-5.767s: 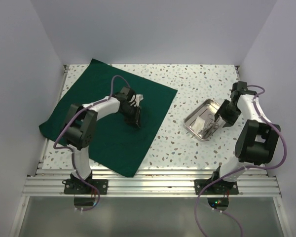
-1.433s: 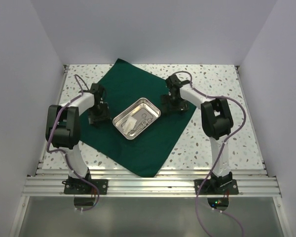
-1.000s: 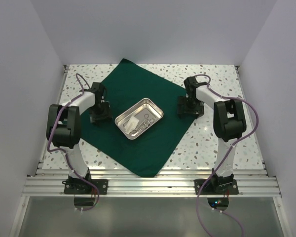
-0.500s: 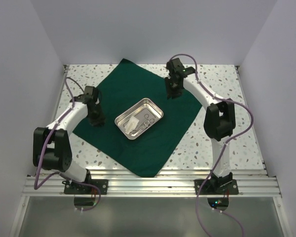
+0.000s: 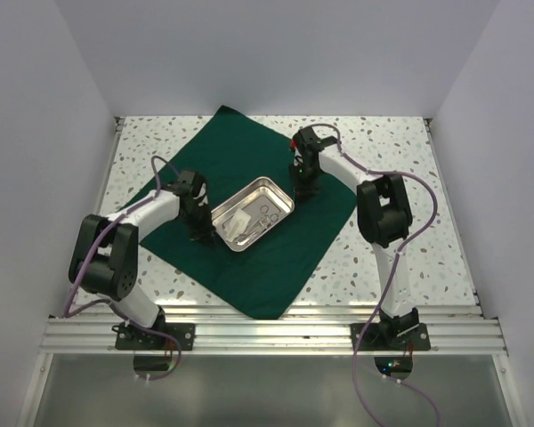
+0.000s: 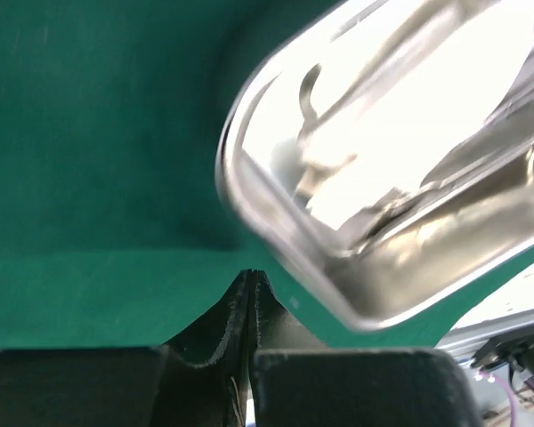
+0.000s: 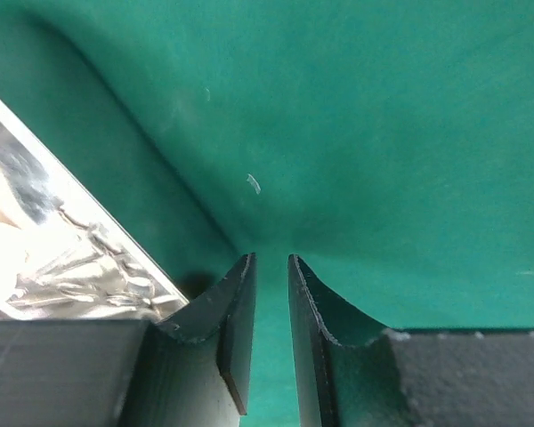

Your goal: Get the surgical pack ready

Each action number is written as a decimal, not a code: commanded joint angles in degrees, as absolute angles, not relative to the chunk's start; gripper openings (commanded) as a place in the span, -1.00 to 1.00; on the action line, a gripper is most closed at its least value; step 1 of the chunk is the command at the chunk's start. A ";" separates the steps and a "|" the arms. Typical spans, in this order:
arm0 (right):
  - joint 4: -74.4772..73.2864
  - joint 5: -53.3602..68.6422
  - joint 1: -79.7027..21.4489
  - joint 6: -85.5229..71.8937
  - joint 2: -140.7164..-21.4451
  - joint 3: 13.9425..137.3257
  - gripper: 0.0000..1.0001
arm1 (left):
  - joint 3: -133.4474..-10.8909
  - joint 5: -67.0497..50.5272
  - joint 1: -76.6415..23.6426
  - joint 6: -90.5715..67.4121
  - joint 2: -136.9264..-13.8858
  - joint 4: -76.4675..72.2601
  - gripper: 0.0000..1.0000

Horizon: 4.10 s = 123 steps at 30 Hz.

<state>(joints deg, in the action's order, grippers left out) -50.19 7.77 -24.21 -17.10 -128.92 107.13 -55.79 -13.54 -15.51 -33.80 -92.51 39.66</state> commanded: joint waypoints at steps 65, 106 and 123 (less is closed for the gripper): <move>-55.64 15.07 -29.79 -18.35 -92.21 73.59 0.55 | -61.72 -8.88 -2.55 -26.01 -89.05 40.96 -0.02; 1.65 19.42 -57.22 -60.80 -78.04 28.92 0.15 | -51.50 -10.02 -2.64 -29.18 -66.97 46.23 0.07; -6.40 16.53 -60.21 -61.27 -79.63 39.53 -1.00 | -58.88 -4.58 -2.64 -30.06 -67.59 50.26 0.10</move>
